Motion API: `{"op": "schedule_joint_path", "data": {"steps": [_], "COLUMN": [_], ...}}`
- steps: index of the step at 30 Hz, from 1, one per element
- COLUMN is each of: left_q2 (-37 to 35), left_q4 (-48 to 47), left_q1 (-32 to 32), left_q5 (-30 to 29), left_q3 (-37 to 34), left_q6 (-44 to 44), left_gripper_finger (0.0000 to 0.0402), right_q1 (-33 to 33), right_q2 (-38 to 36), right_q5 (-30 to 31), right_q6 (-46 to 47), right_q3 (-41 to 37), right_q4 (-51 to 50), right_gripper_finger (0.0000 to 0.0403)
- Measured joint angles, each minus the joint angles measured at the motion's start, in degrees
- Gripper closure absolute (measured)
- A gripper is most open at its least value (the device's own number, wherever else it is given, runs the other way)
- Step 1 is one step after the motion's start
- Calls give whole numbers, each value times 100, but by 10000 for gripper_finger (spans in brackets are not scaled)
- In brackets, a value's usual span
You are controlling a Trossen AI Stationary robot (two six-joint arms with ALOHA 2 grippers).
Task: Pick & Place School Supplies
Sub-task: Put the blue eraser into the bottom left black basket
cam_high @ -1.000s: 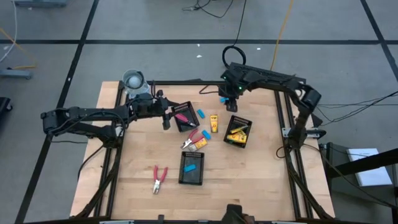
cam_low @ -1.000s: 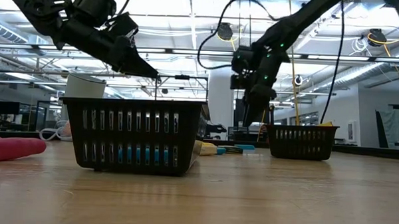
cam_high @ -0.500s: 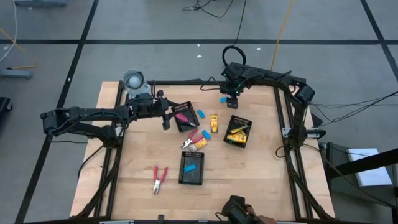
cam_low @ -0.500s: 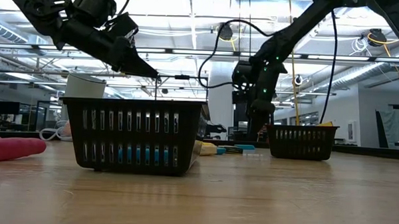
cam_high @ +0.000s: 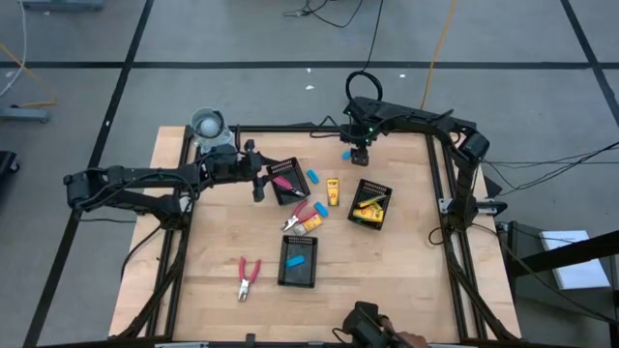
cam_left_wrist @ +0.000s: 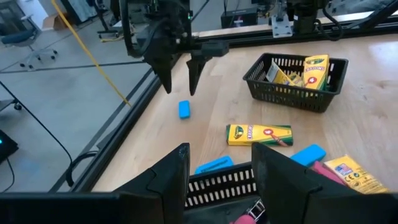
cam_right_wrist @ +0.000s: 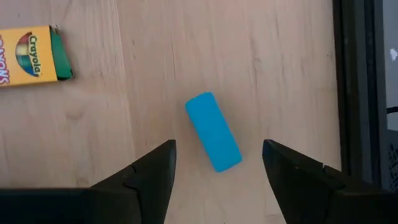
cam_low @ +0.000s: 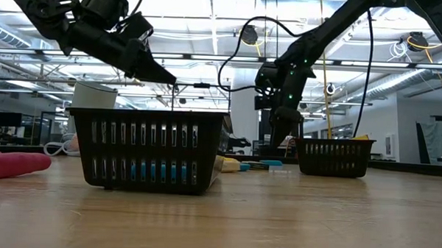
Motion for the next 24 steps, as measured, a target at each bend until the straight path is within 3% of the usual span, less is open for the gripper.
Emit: {"op": "schedule_joint_path", "data": {"steps": [16, 20, 24], "left_q2": [0, 0, 0], "left_q4": [7, 6, 6], "left_q1": [0, 2, 0], "left_q5": [105, 142, 144], "left_q3": [0, 0, 0], "left_q6": [-43, -45, -43], "left_gripper_finger": [225, 225, 225], "right_q1": [116, 207, 338], "right_q2": [930, 955, 957], "right_q5": [1, 335, 617], "right_q6": [-4, -67, -198], "right_q3": [479, 483, 481], "right_q4": [-402, -399, -406], "right_gripper_finger": [175, 197, 250]}}
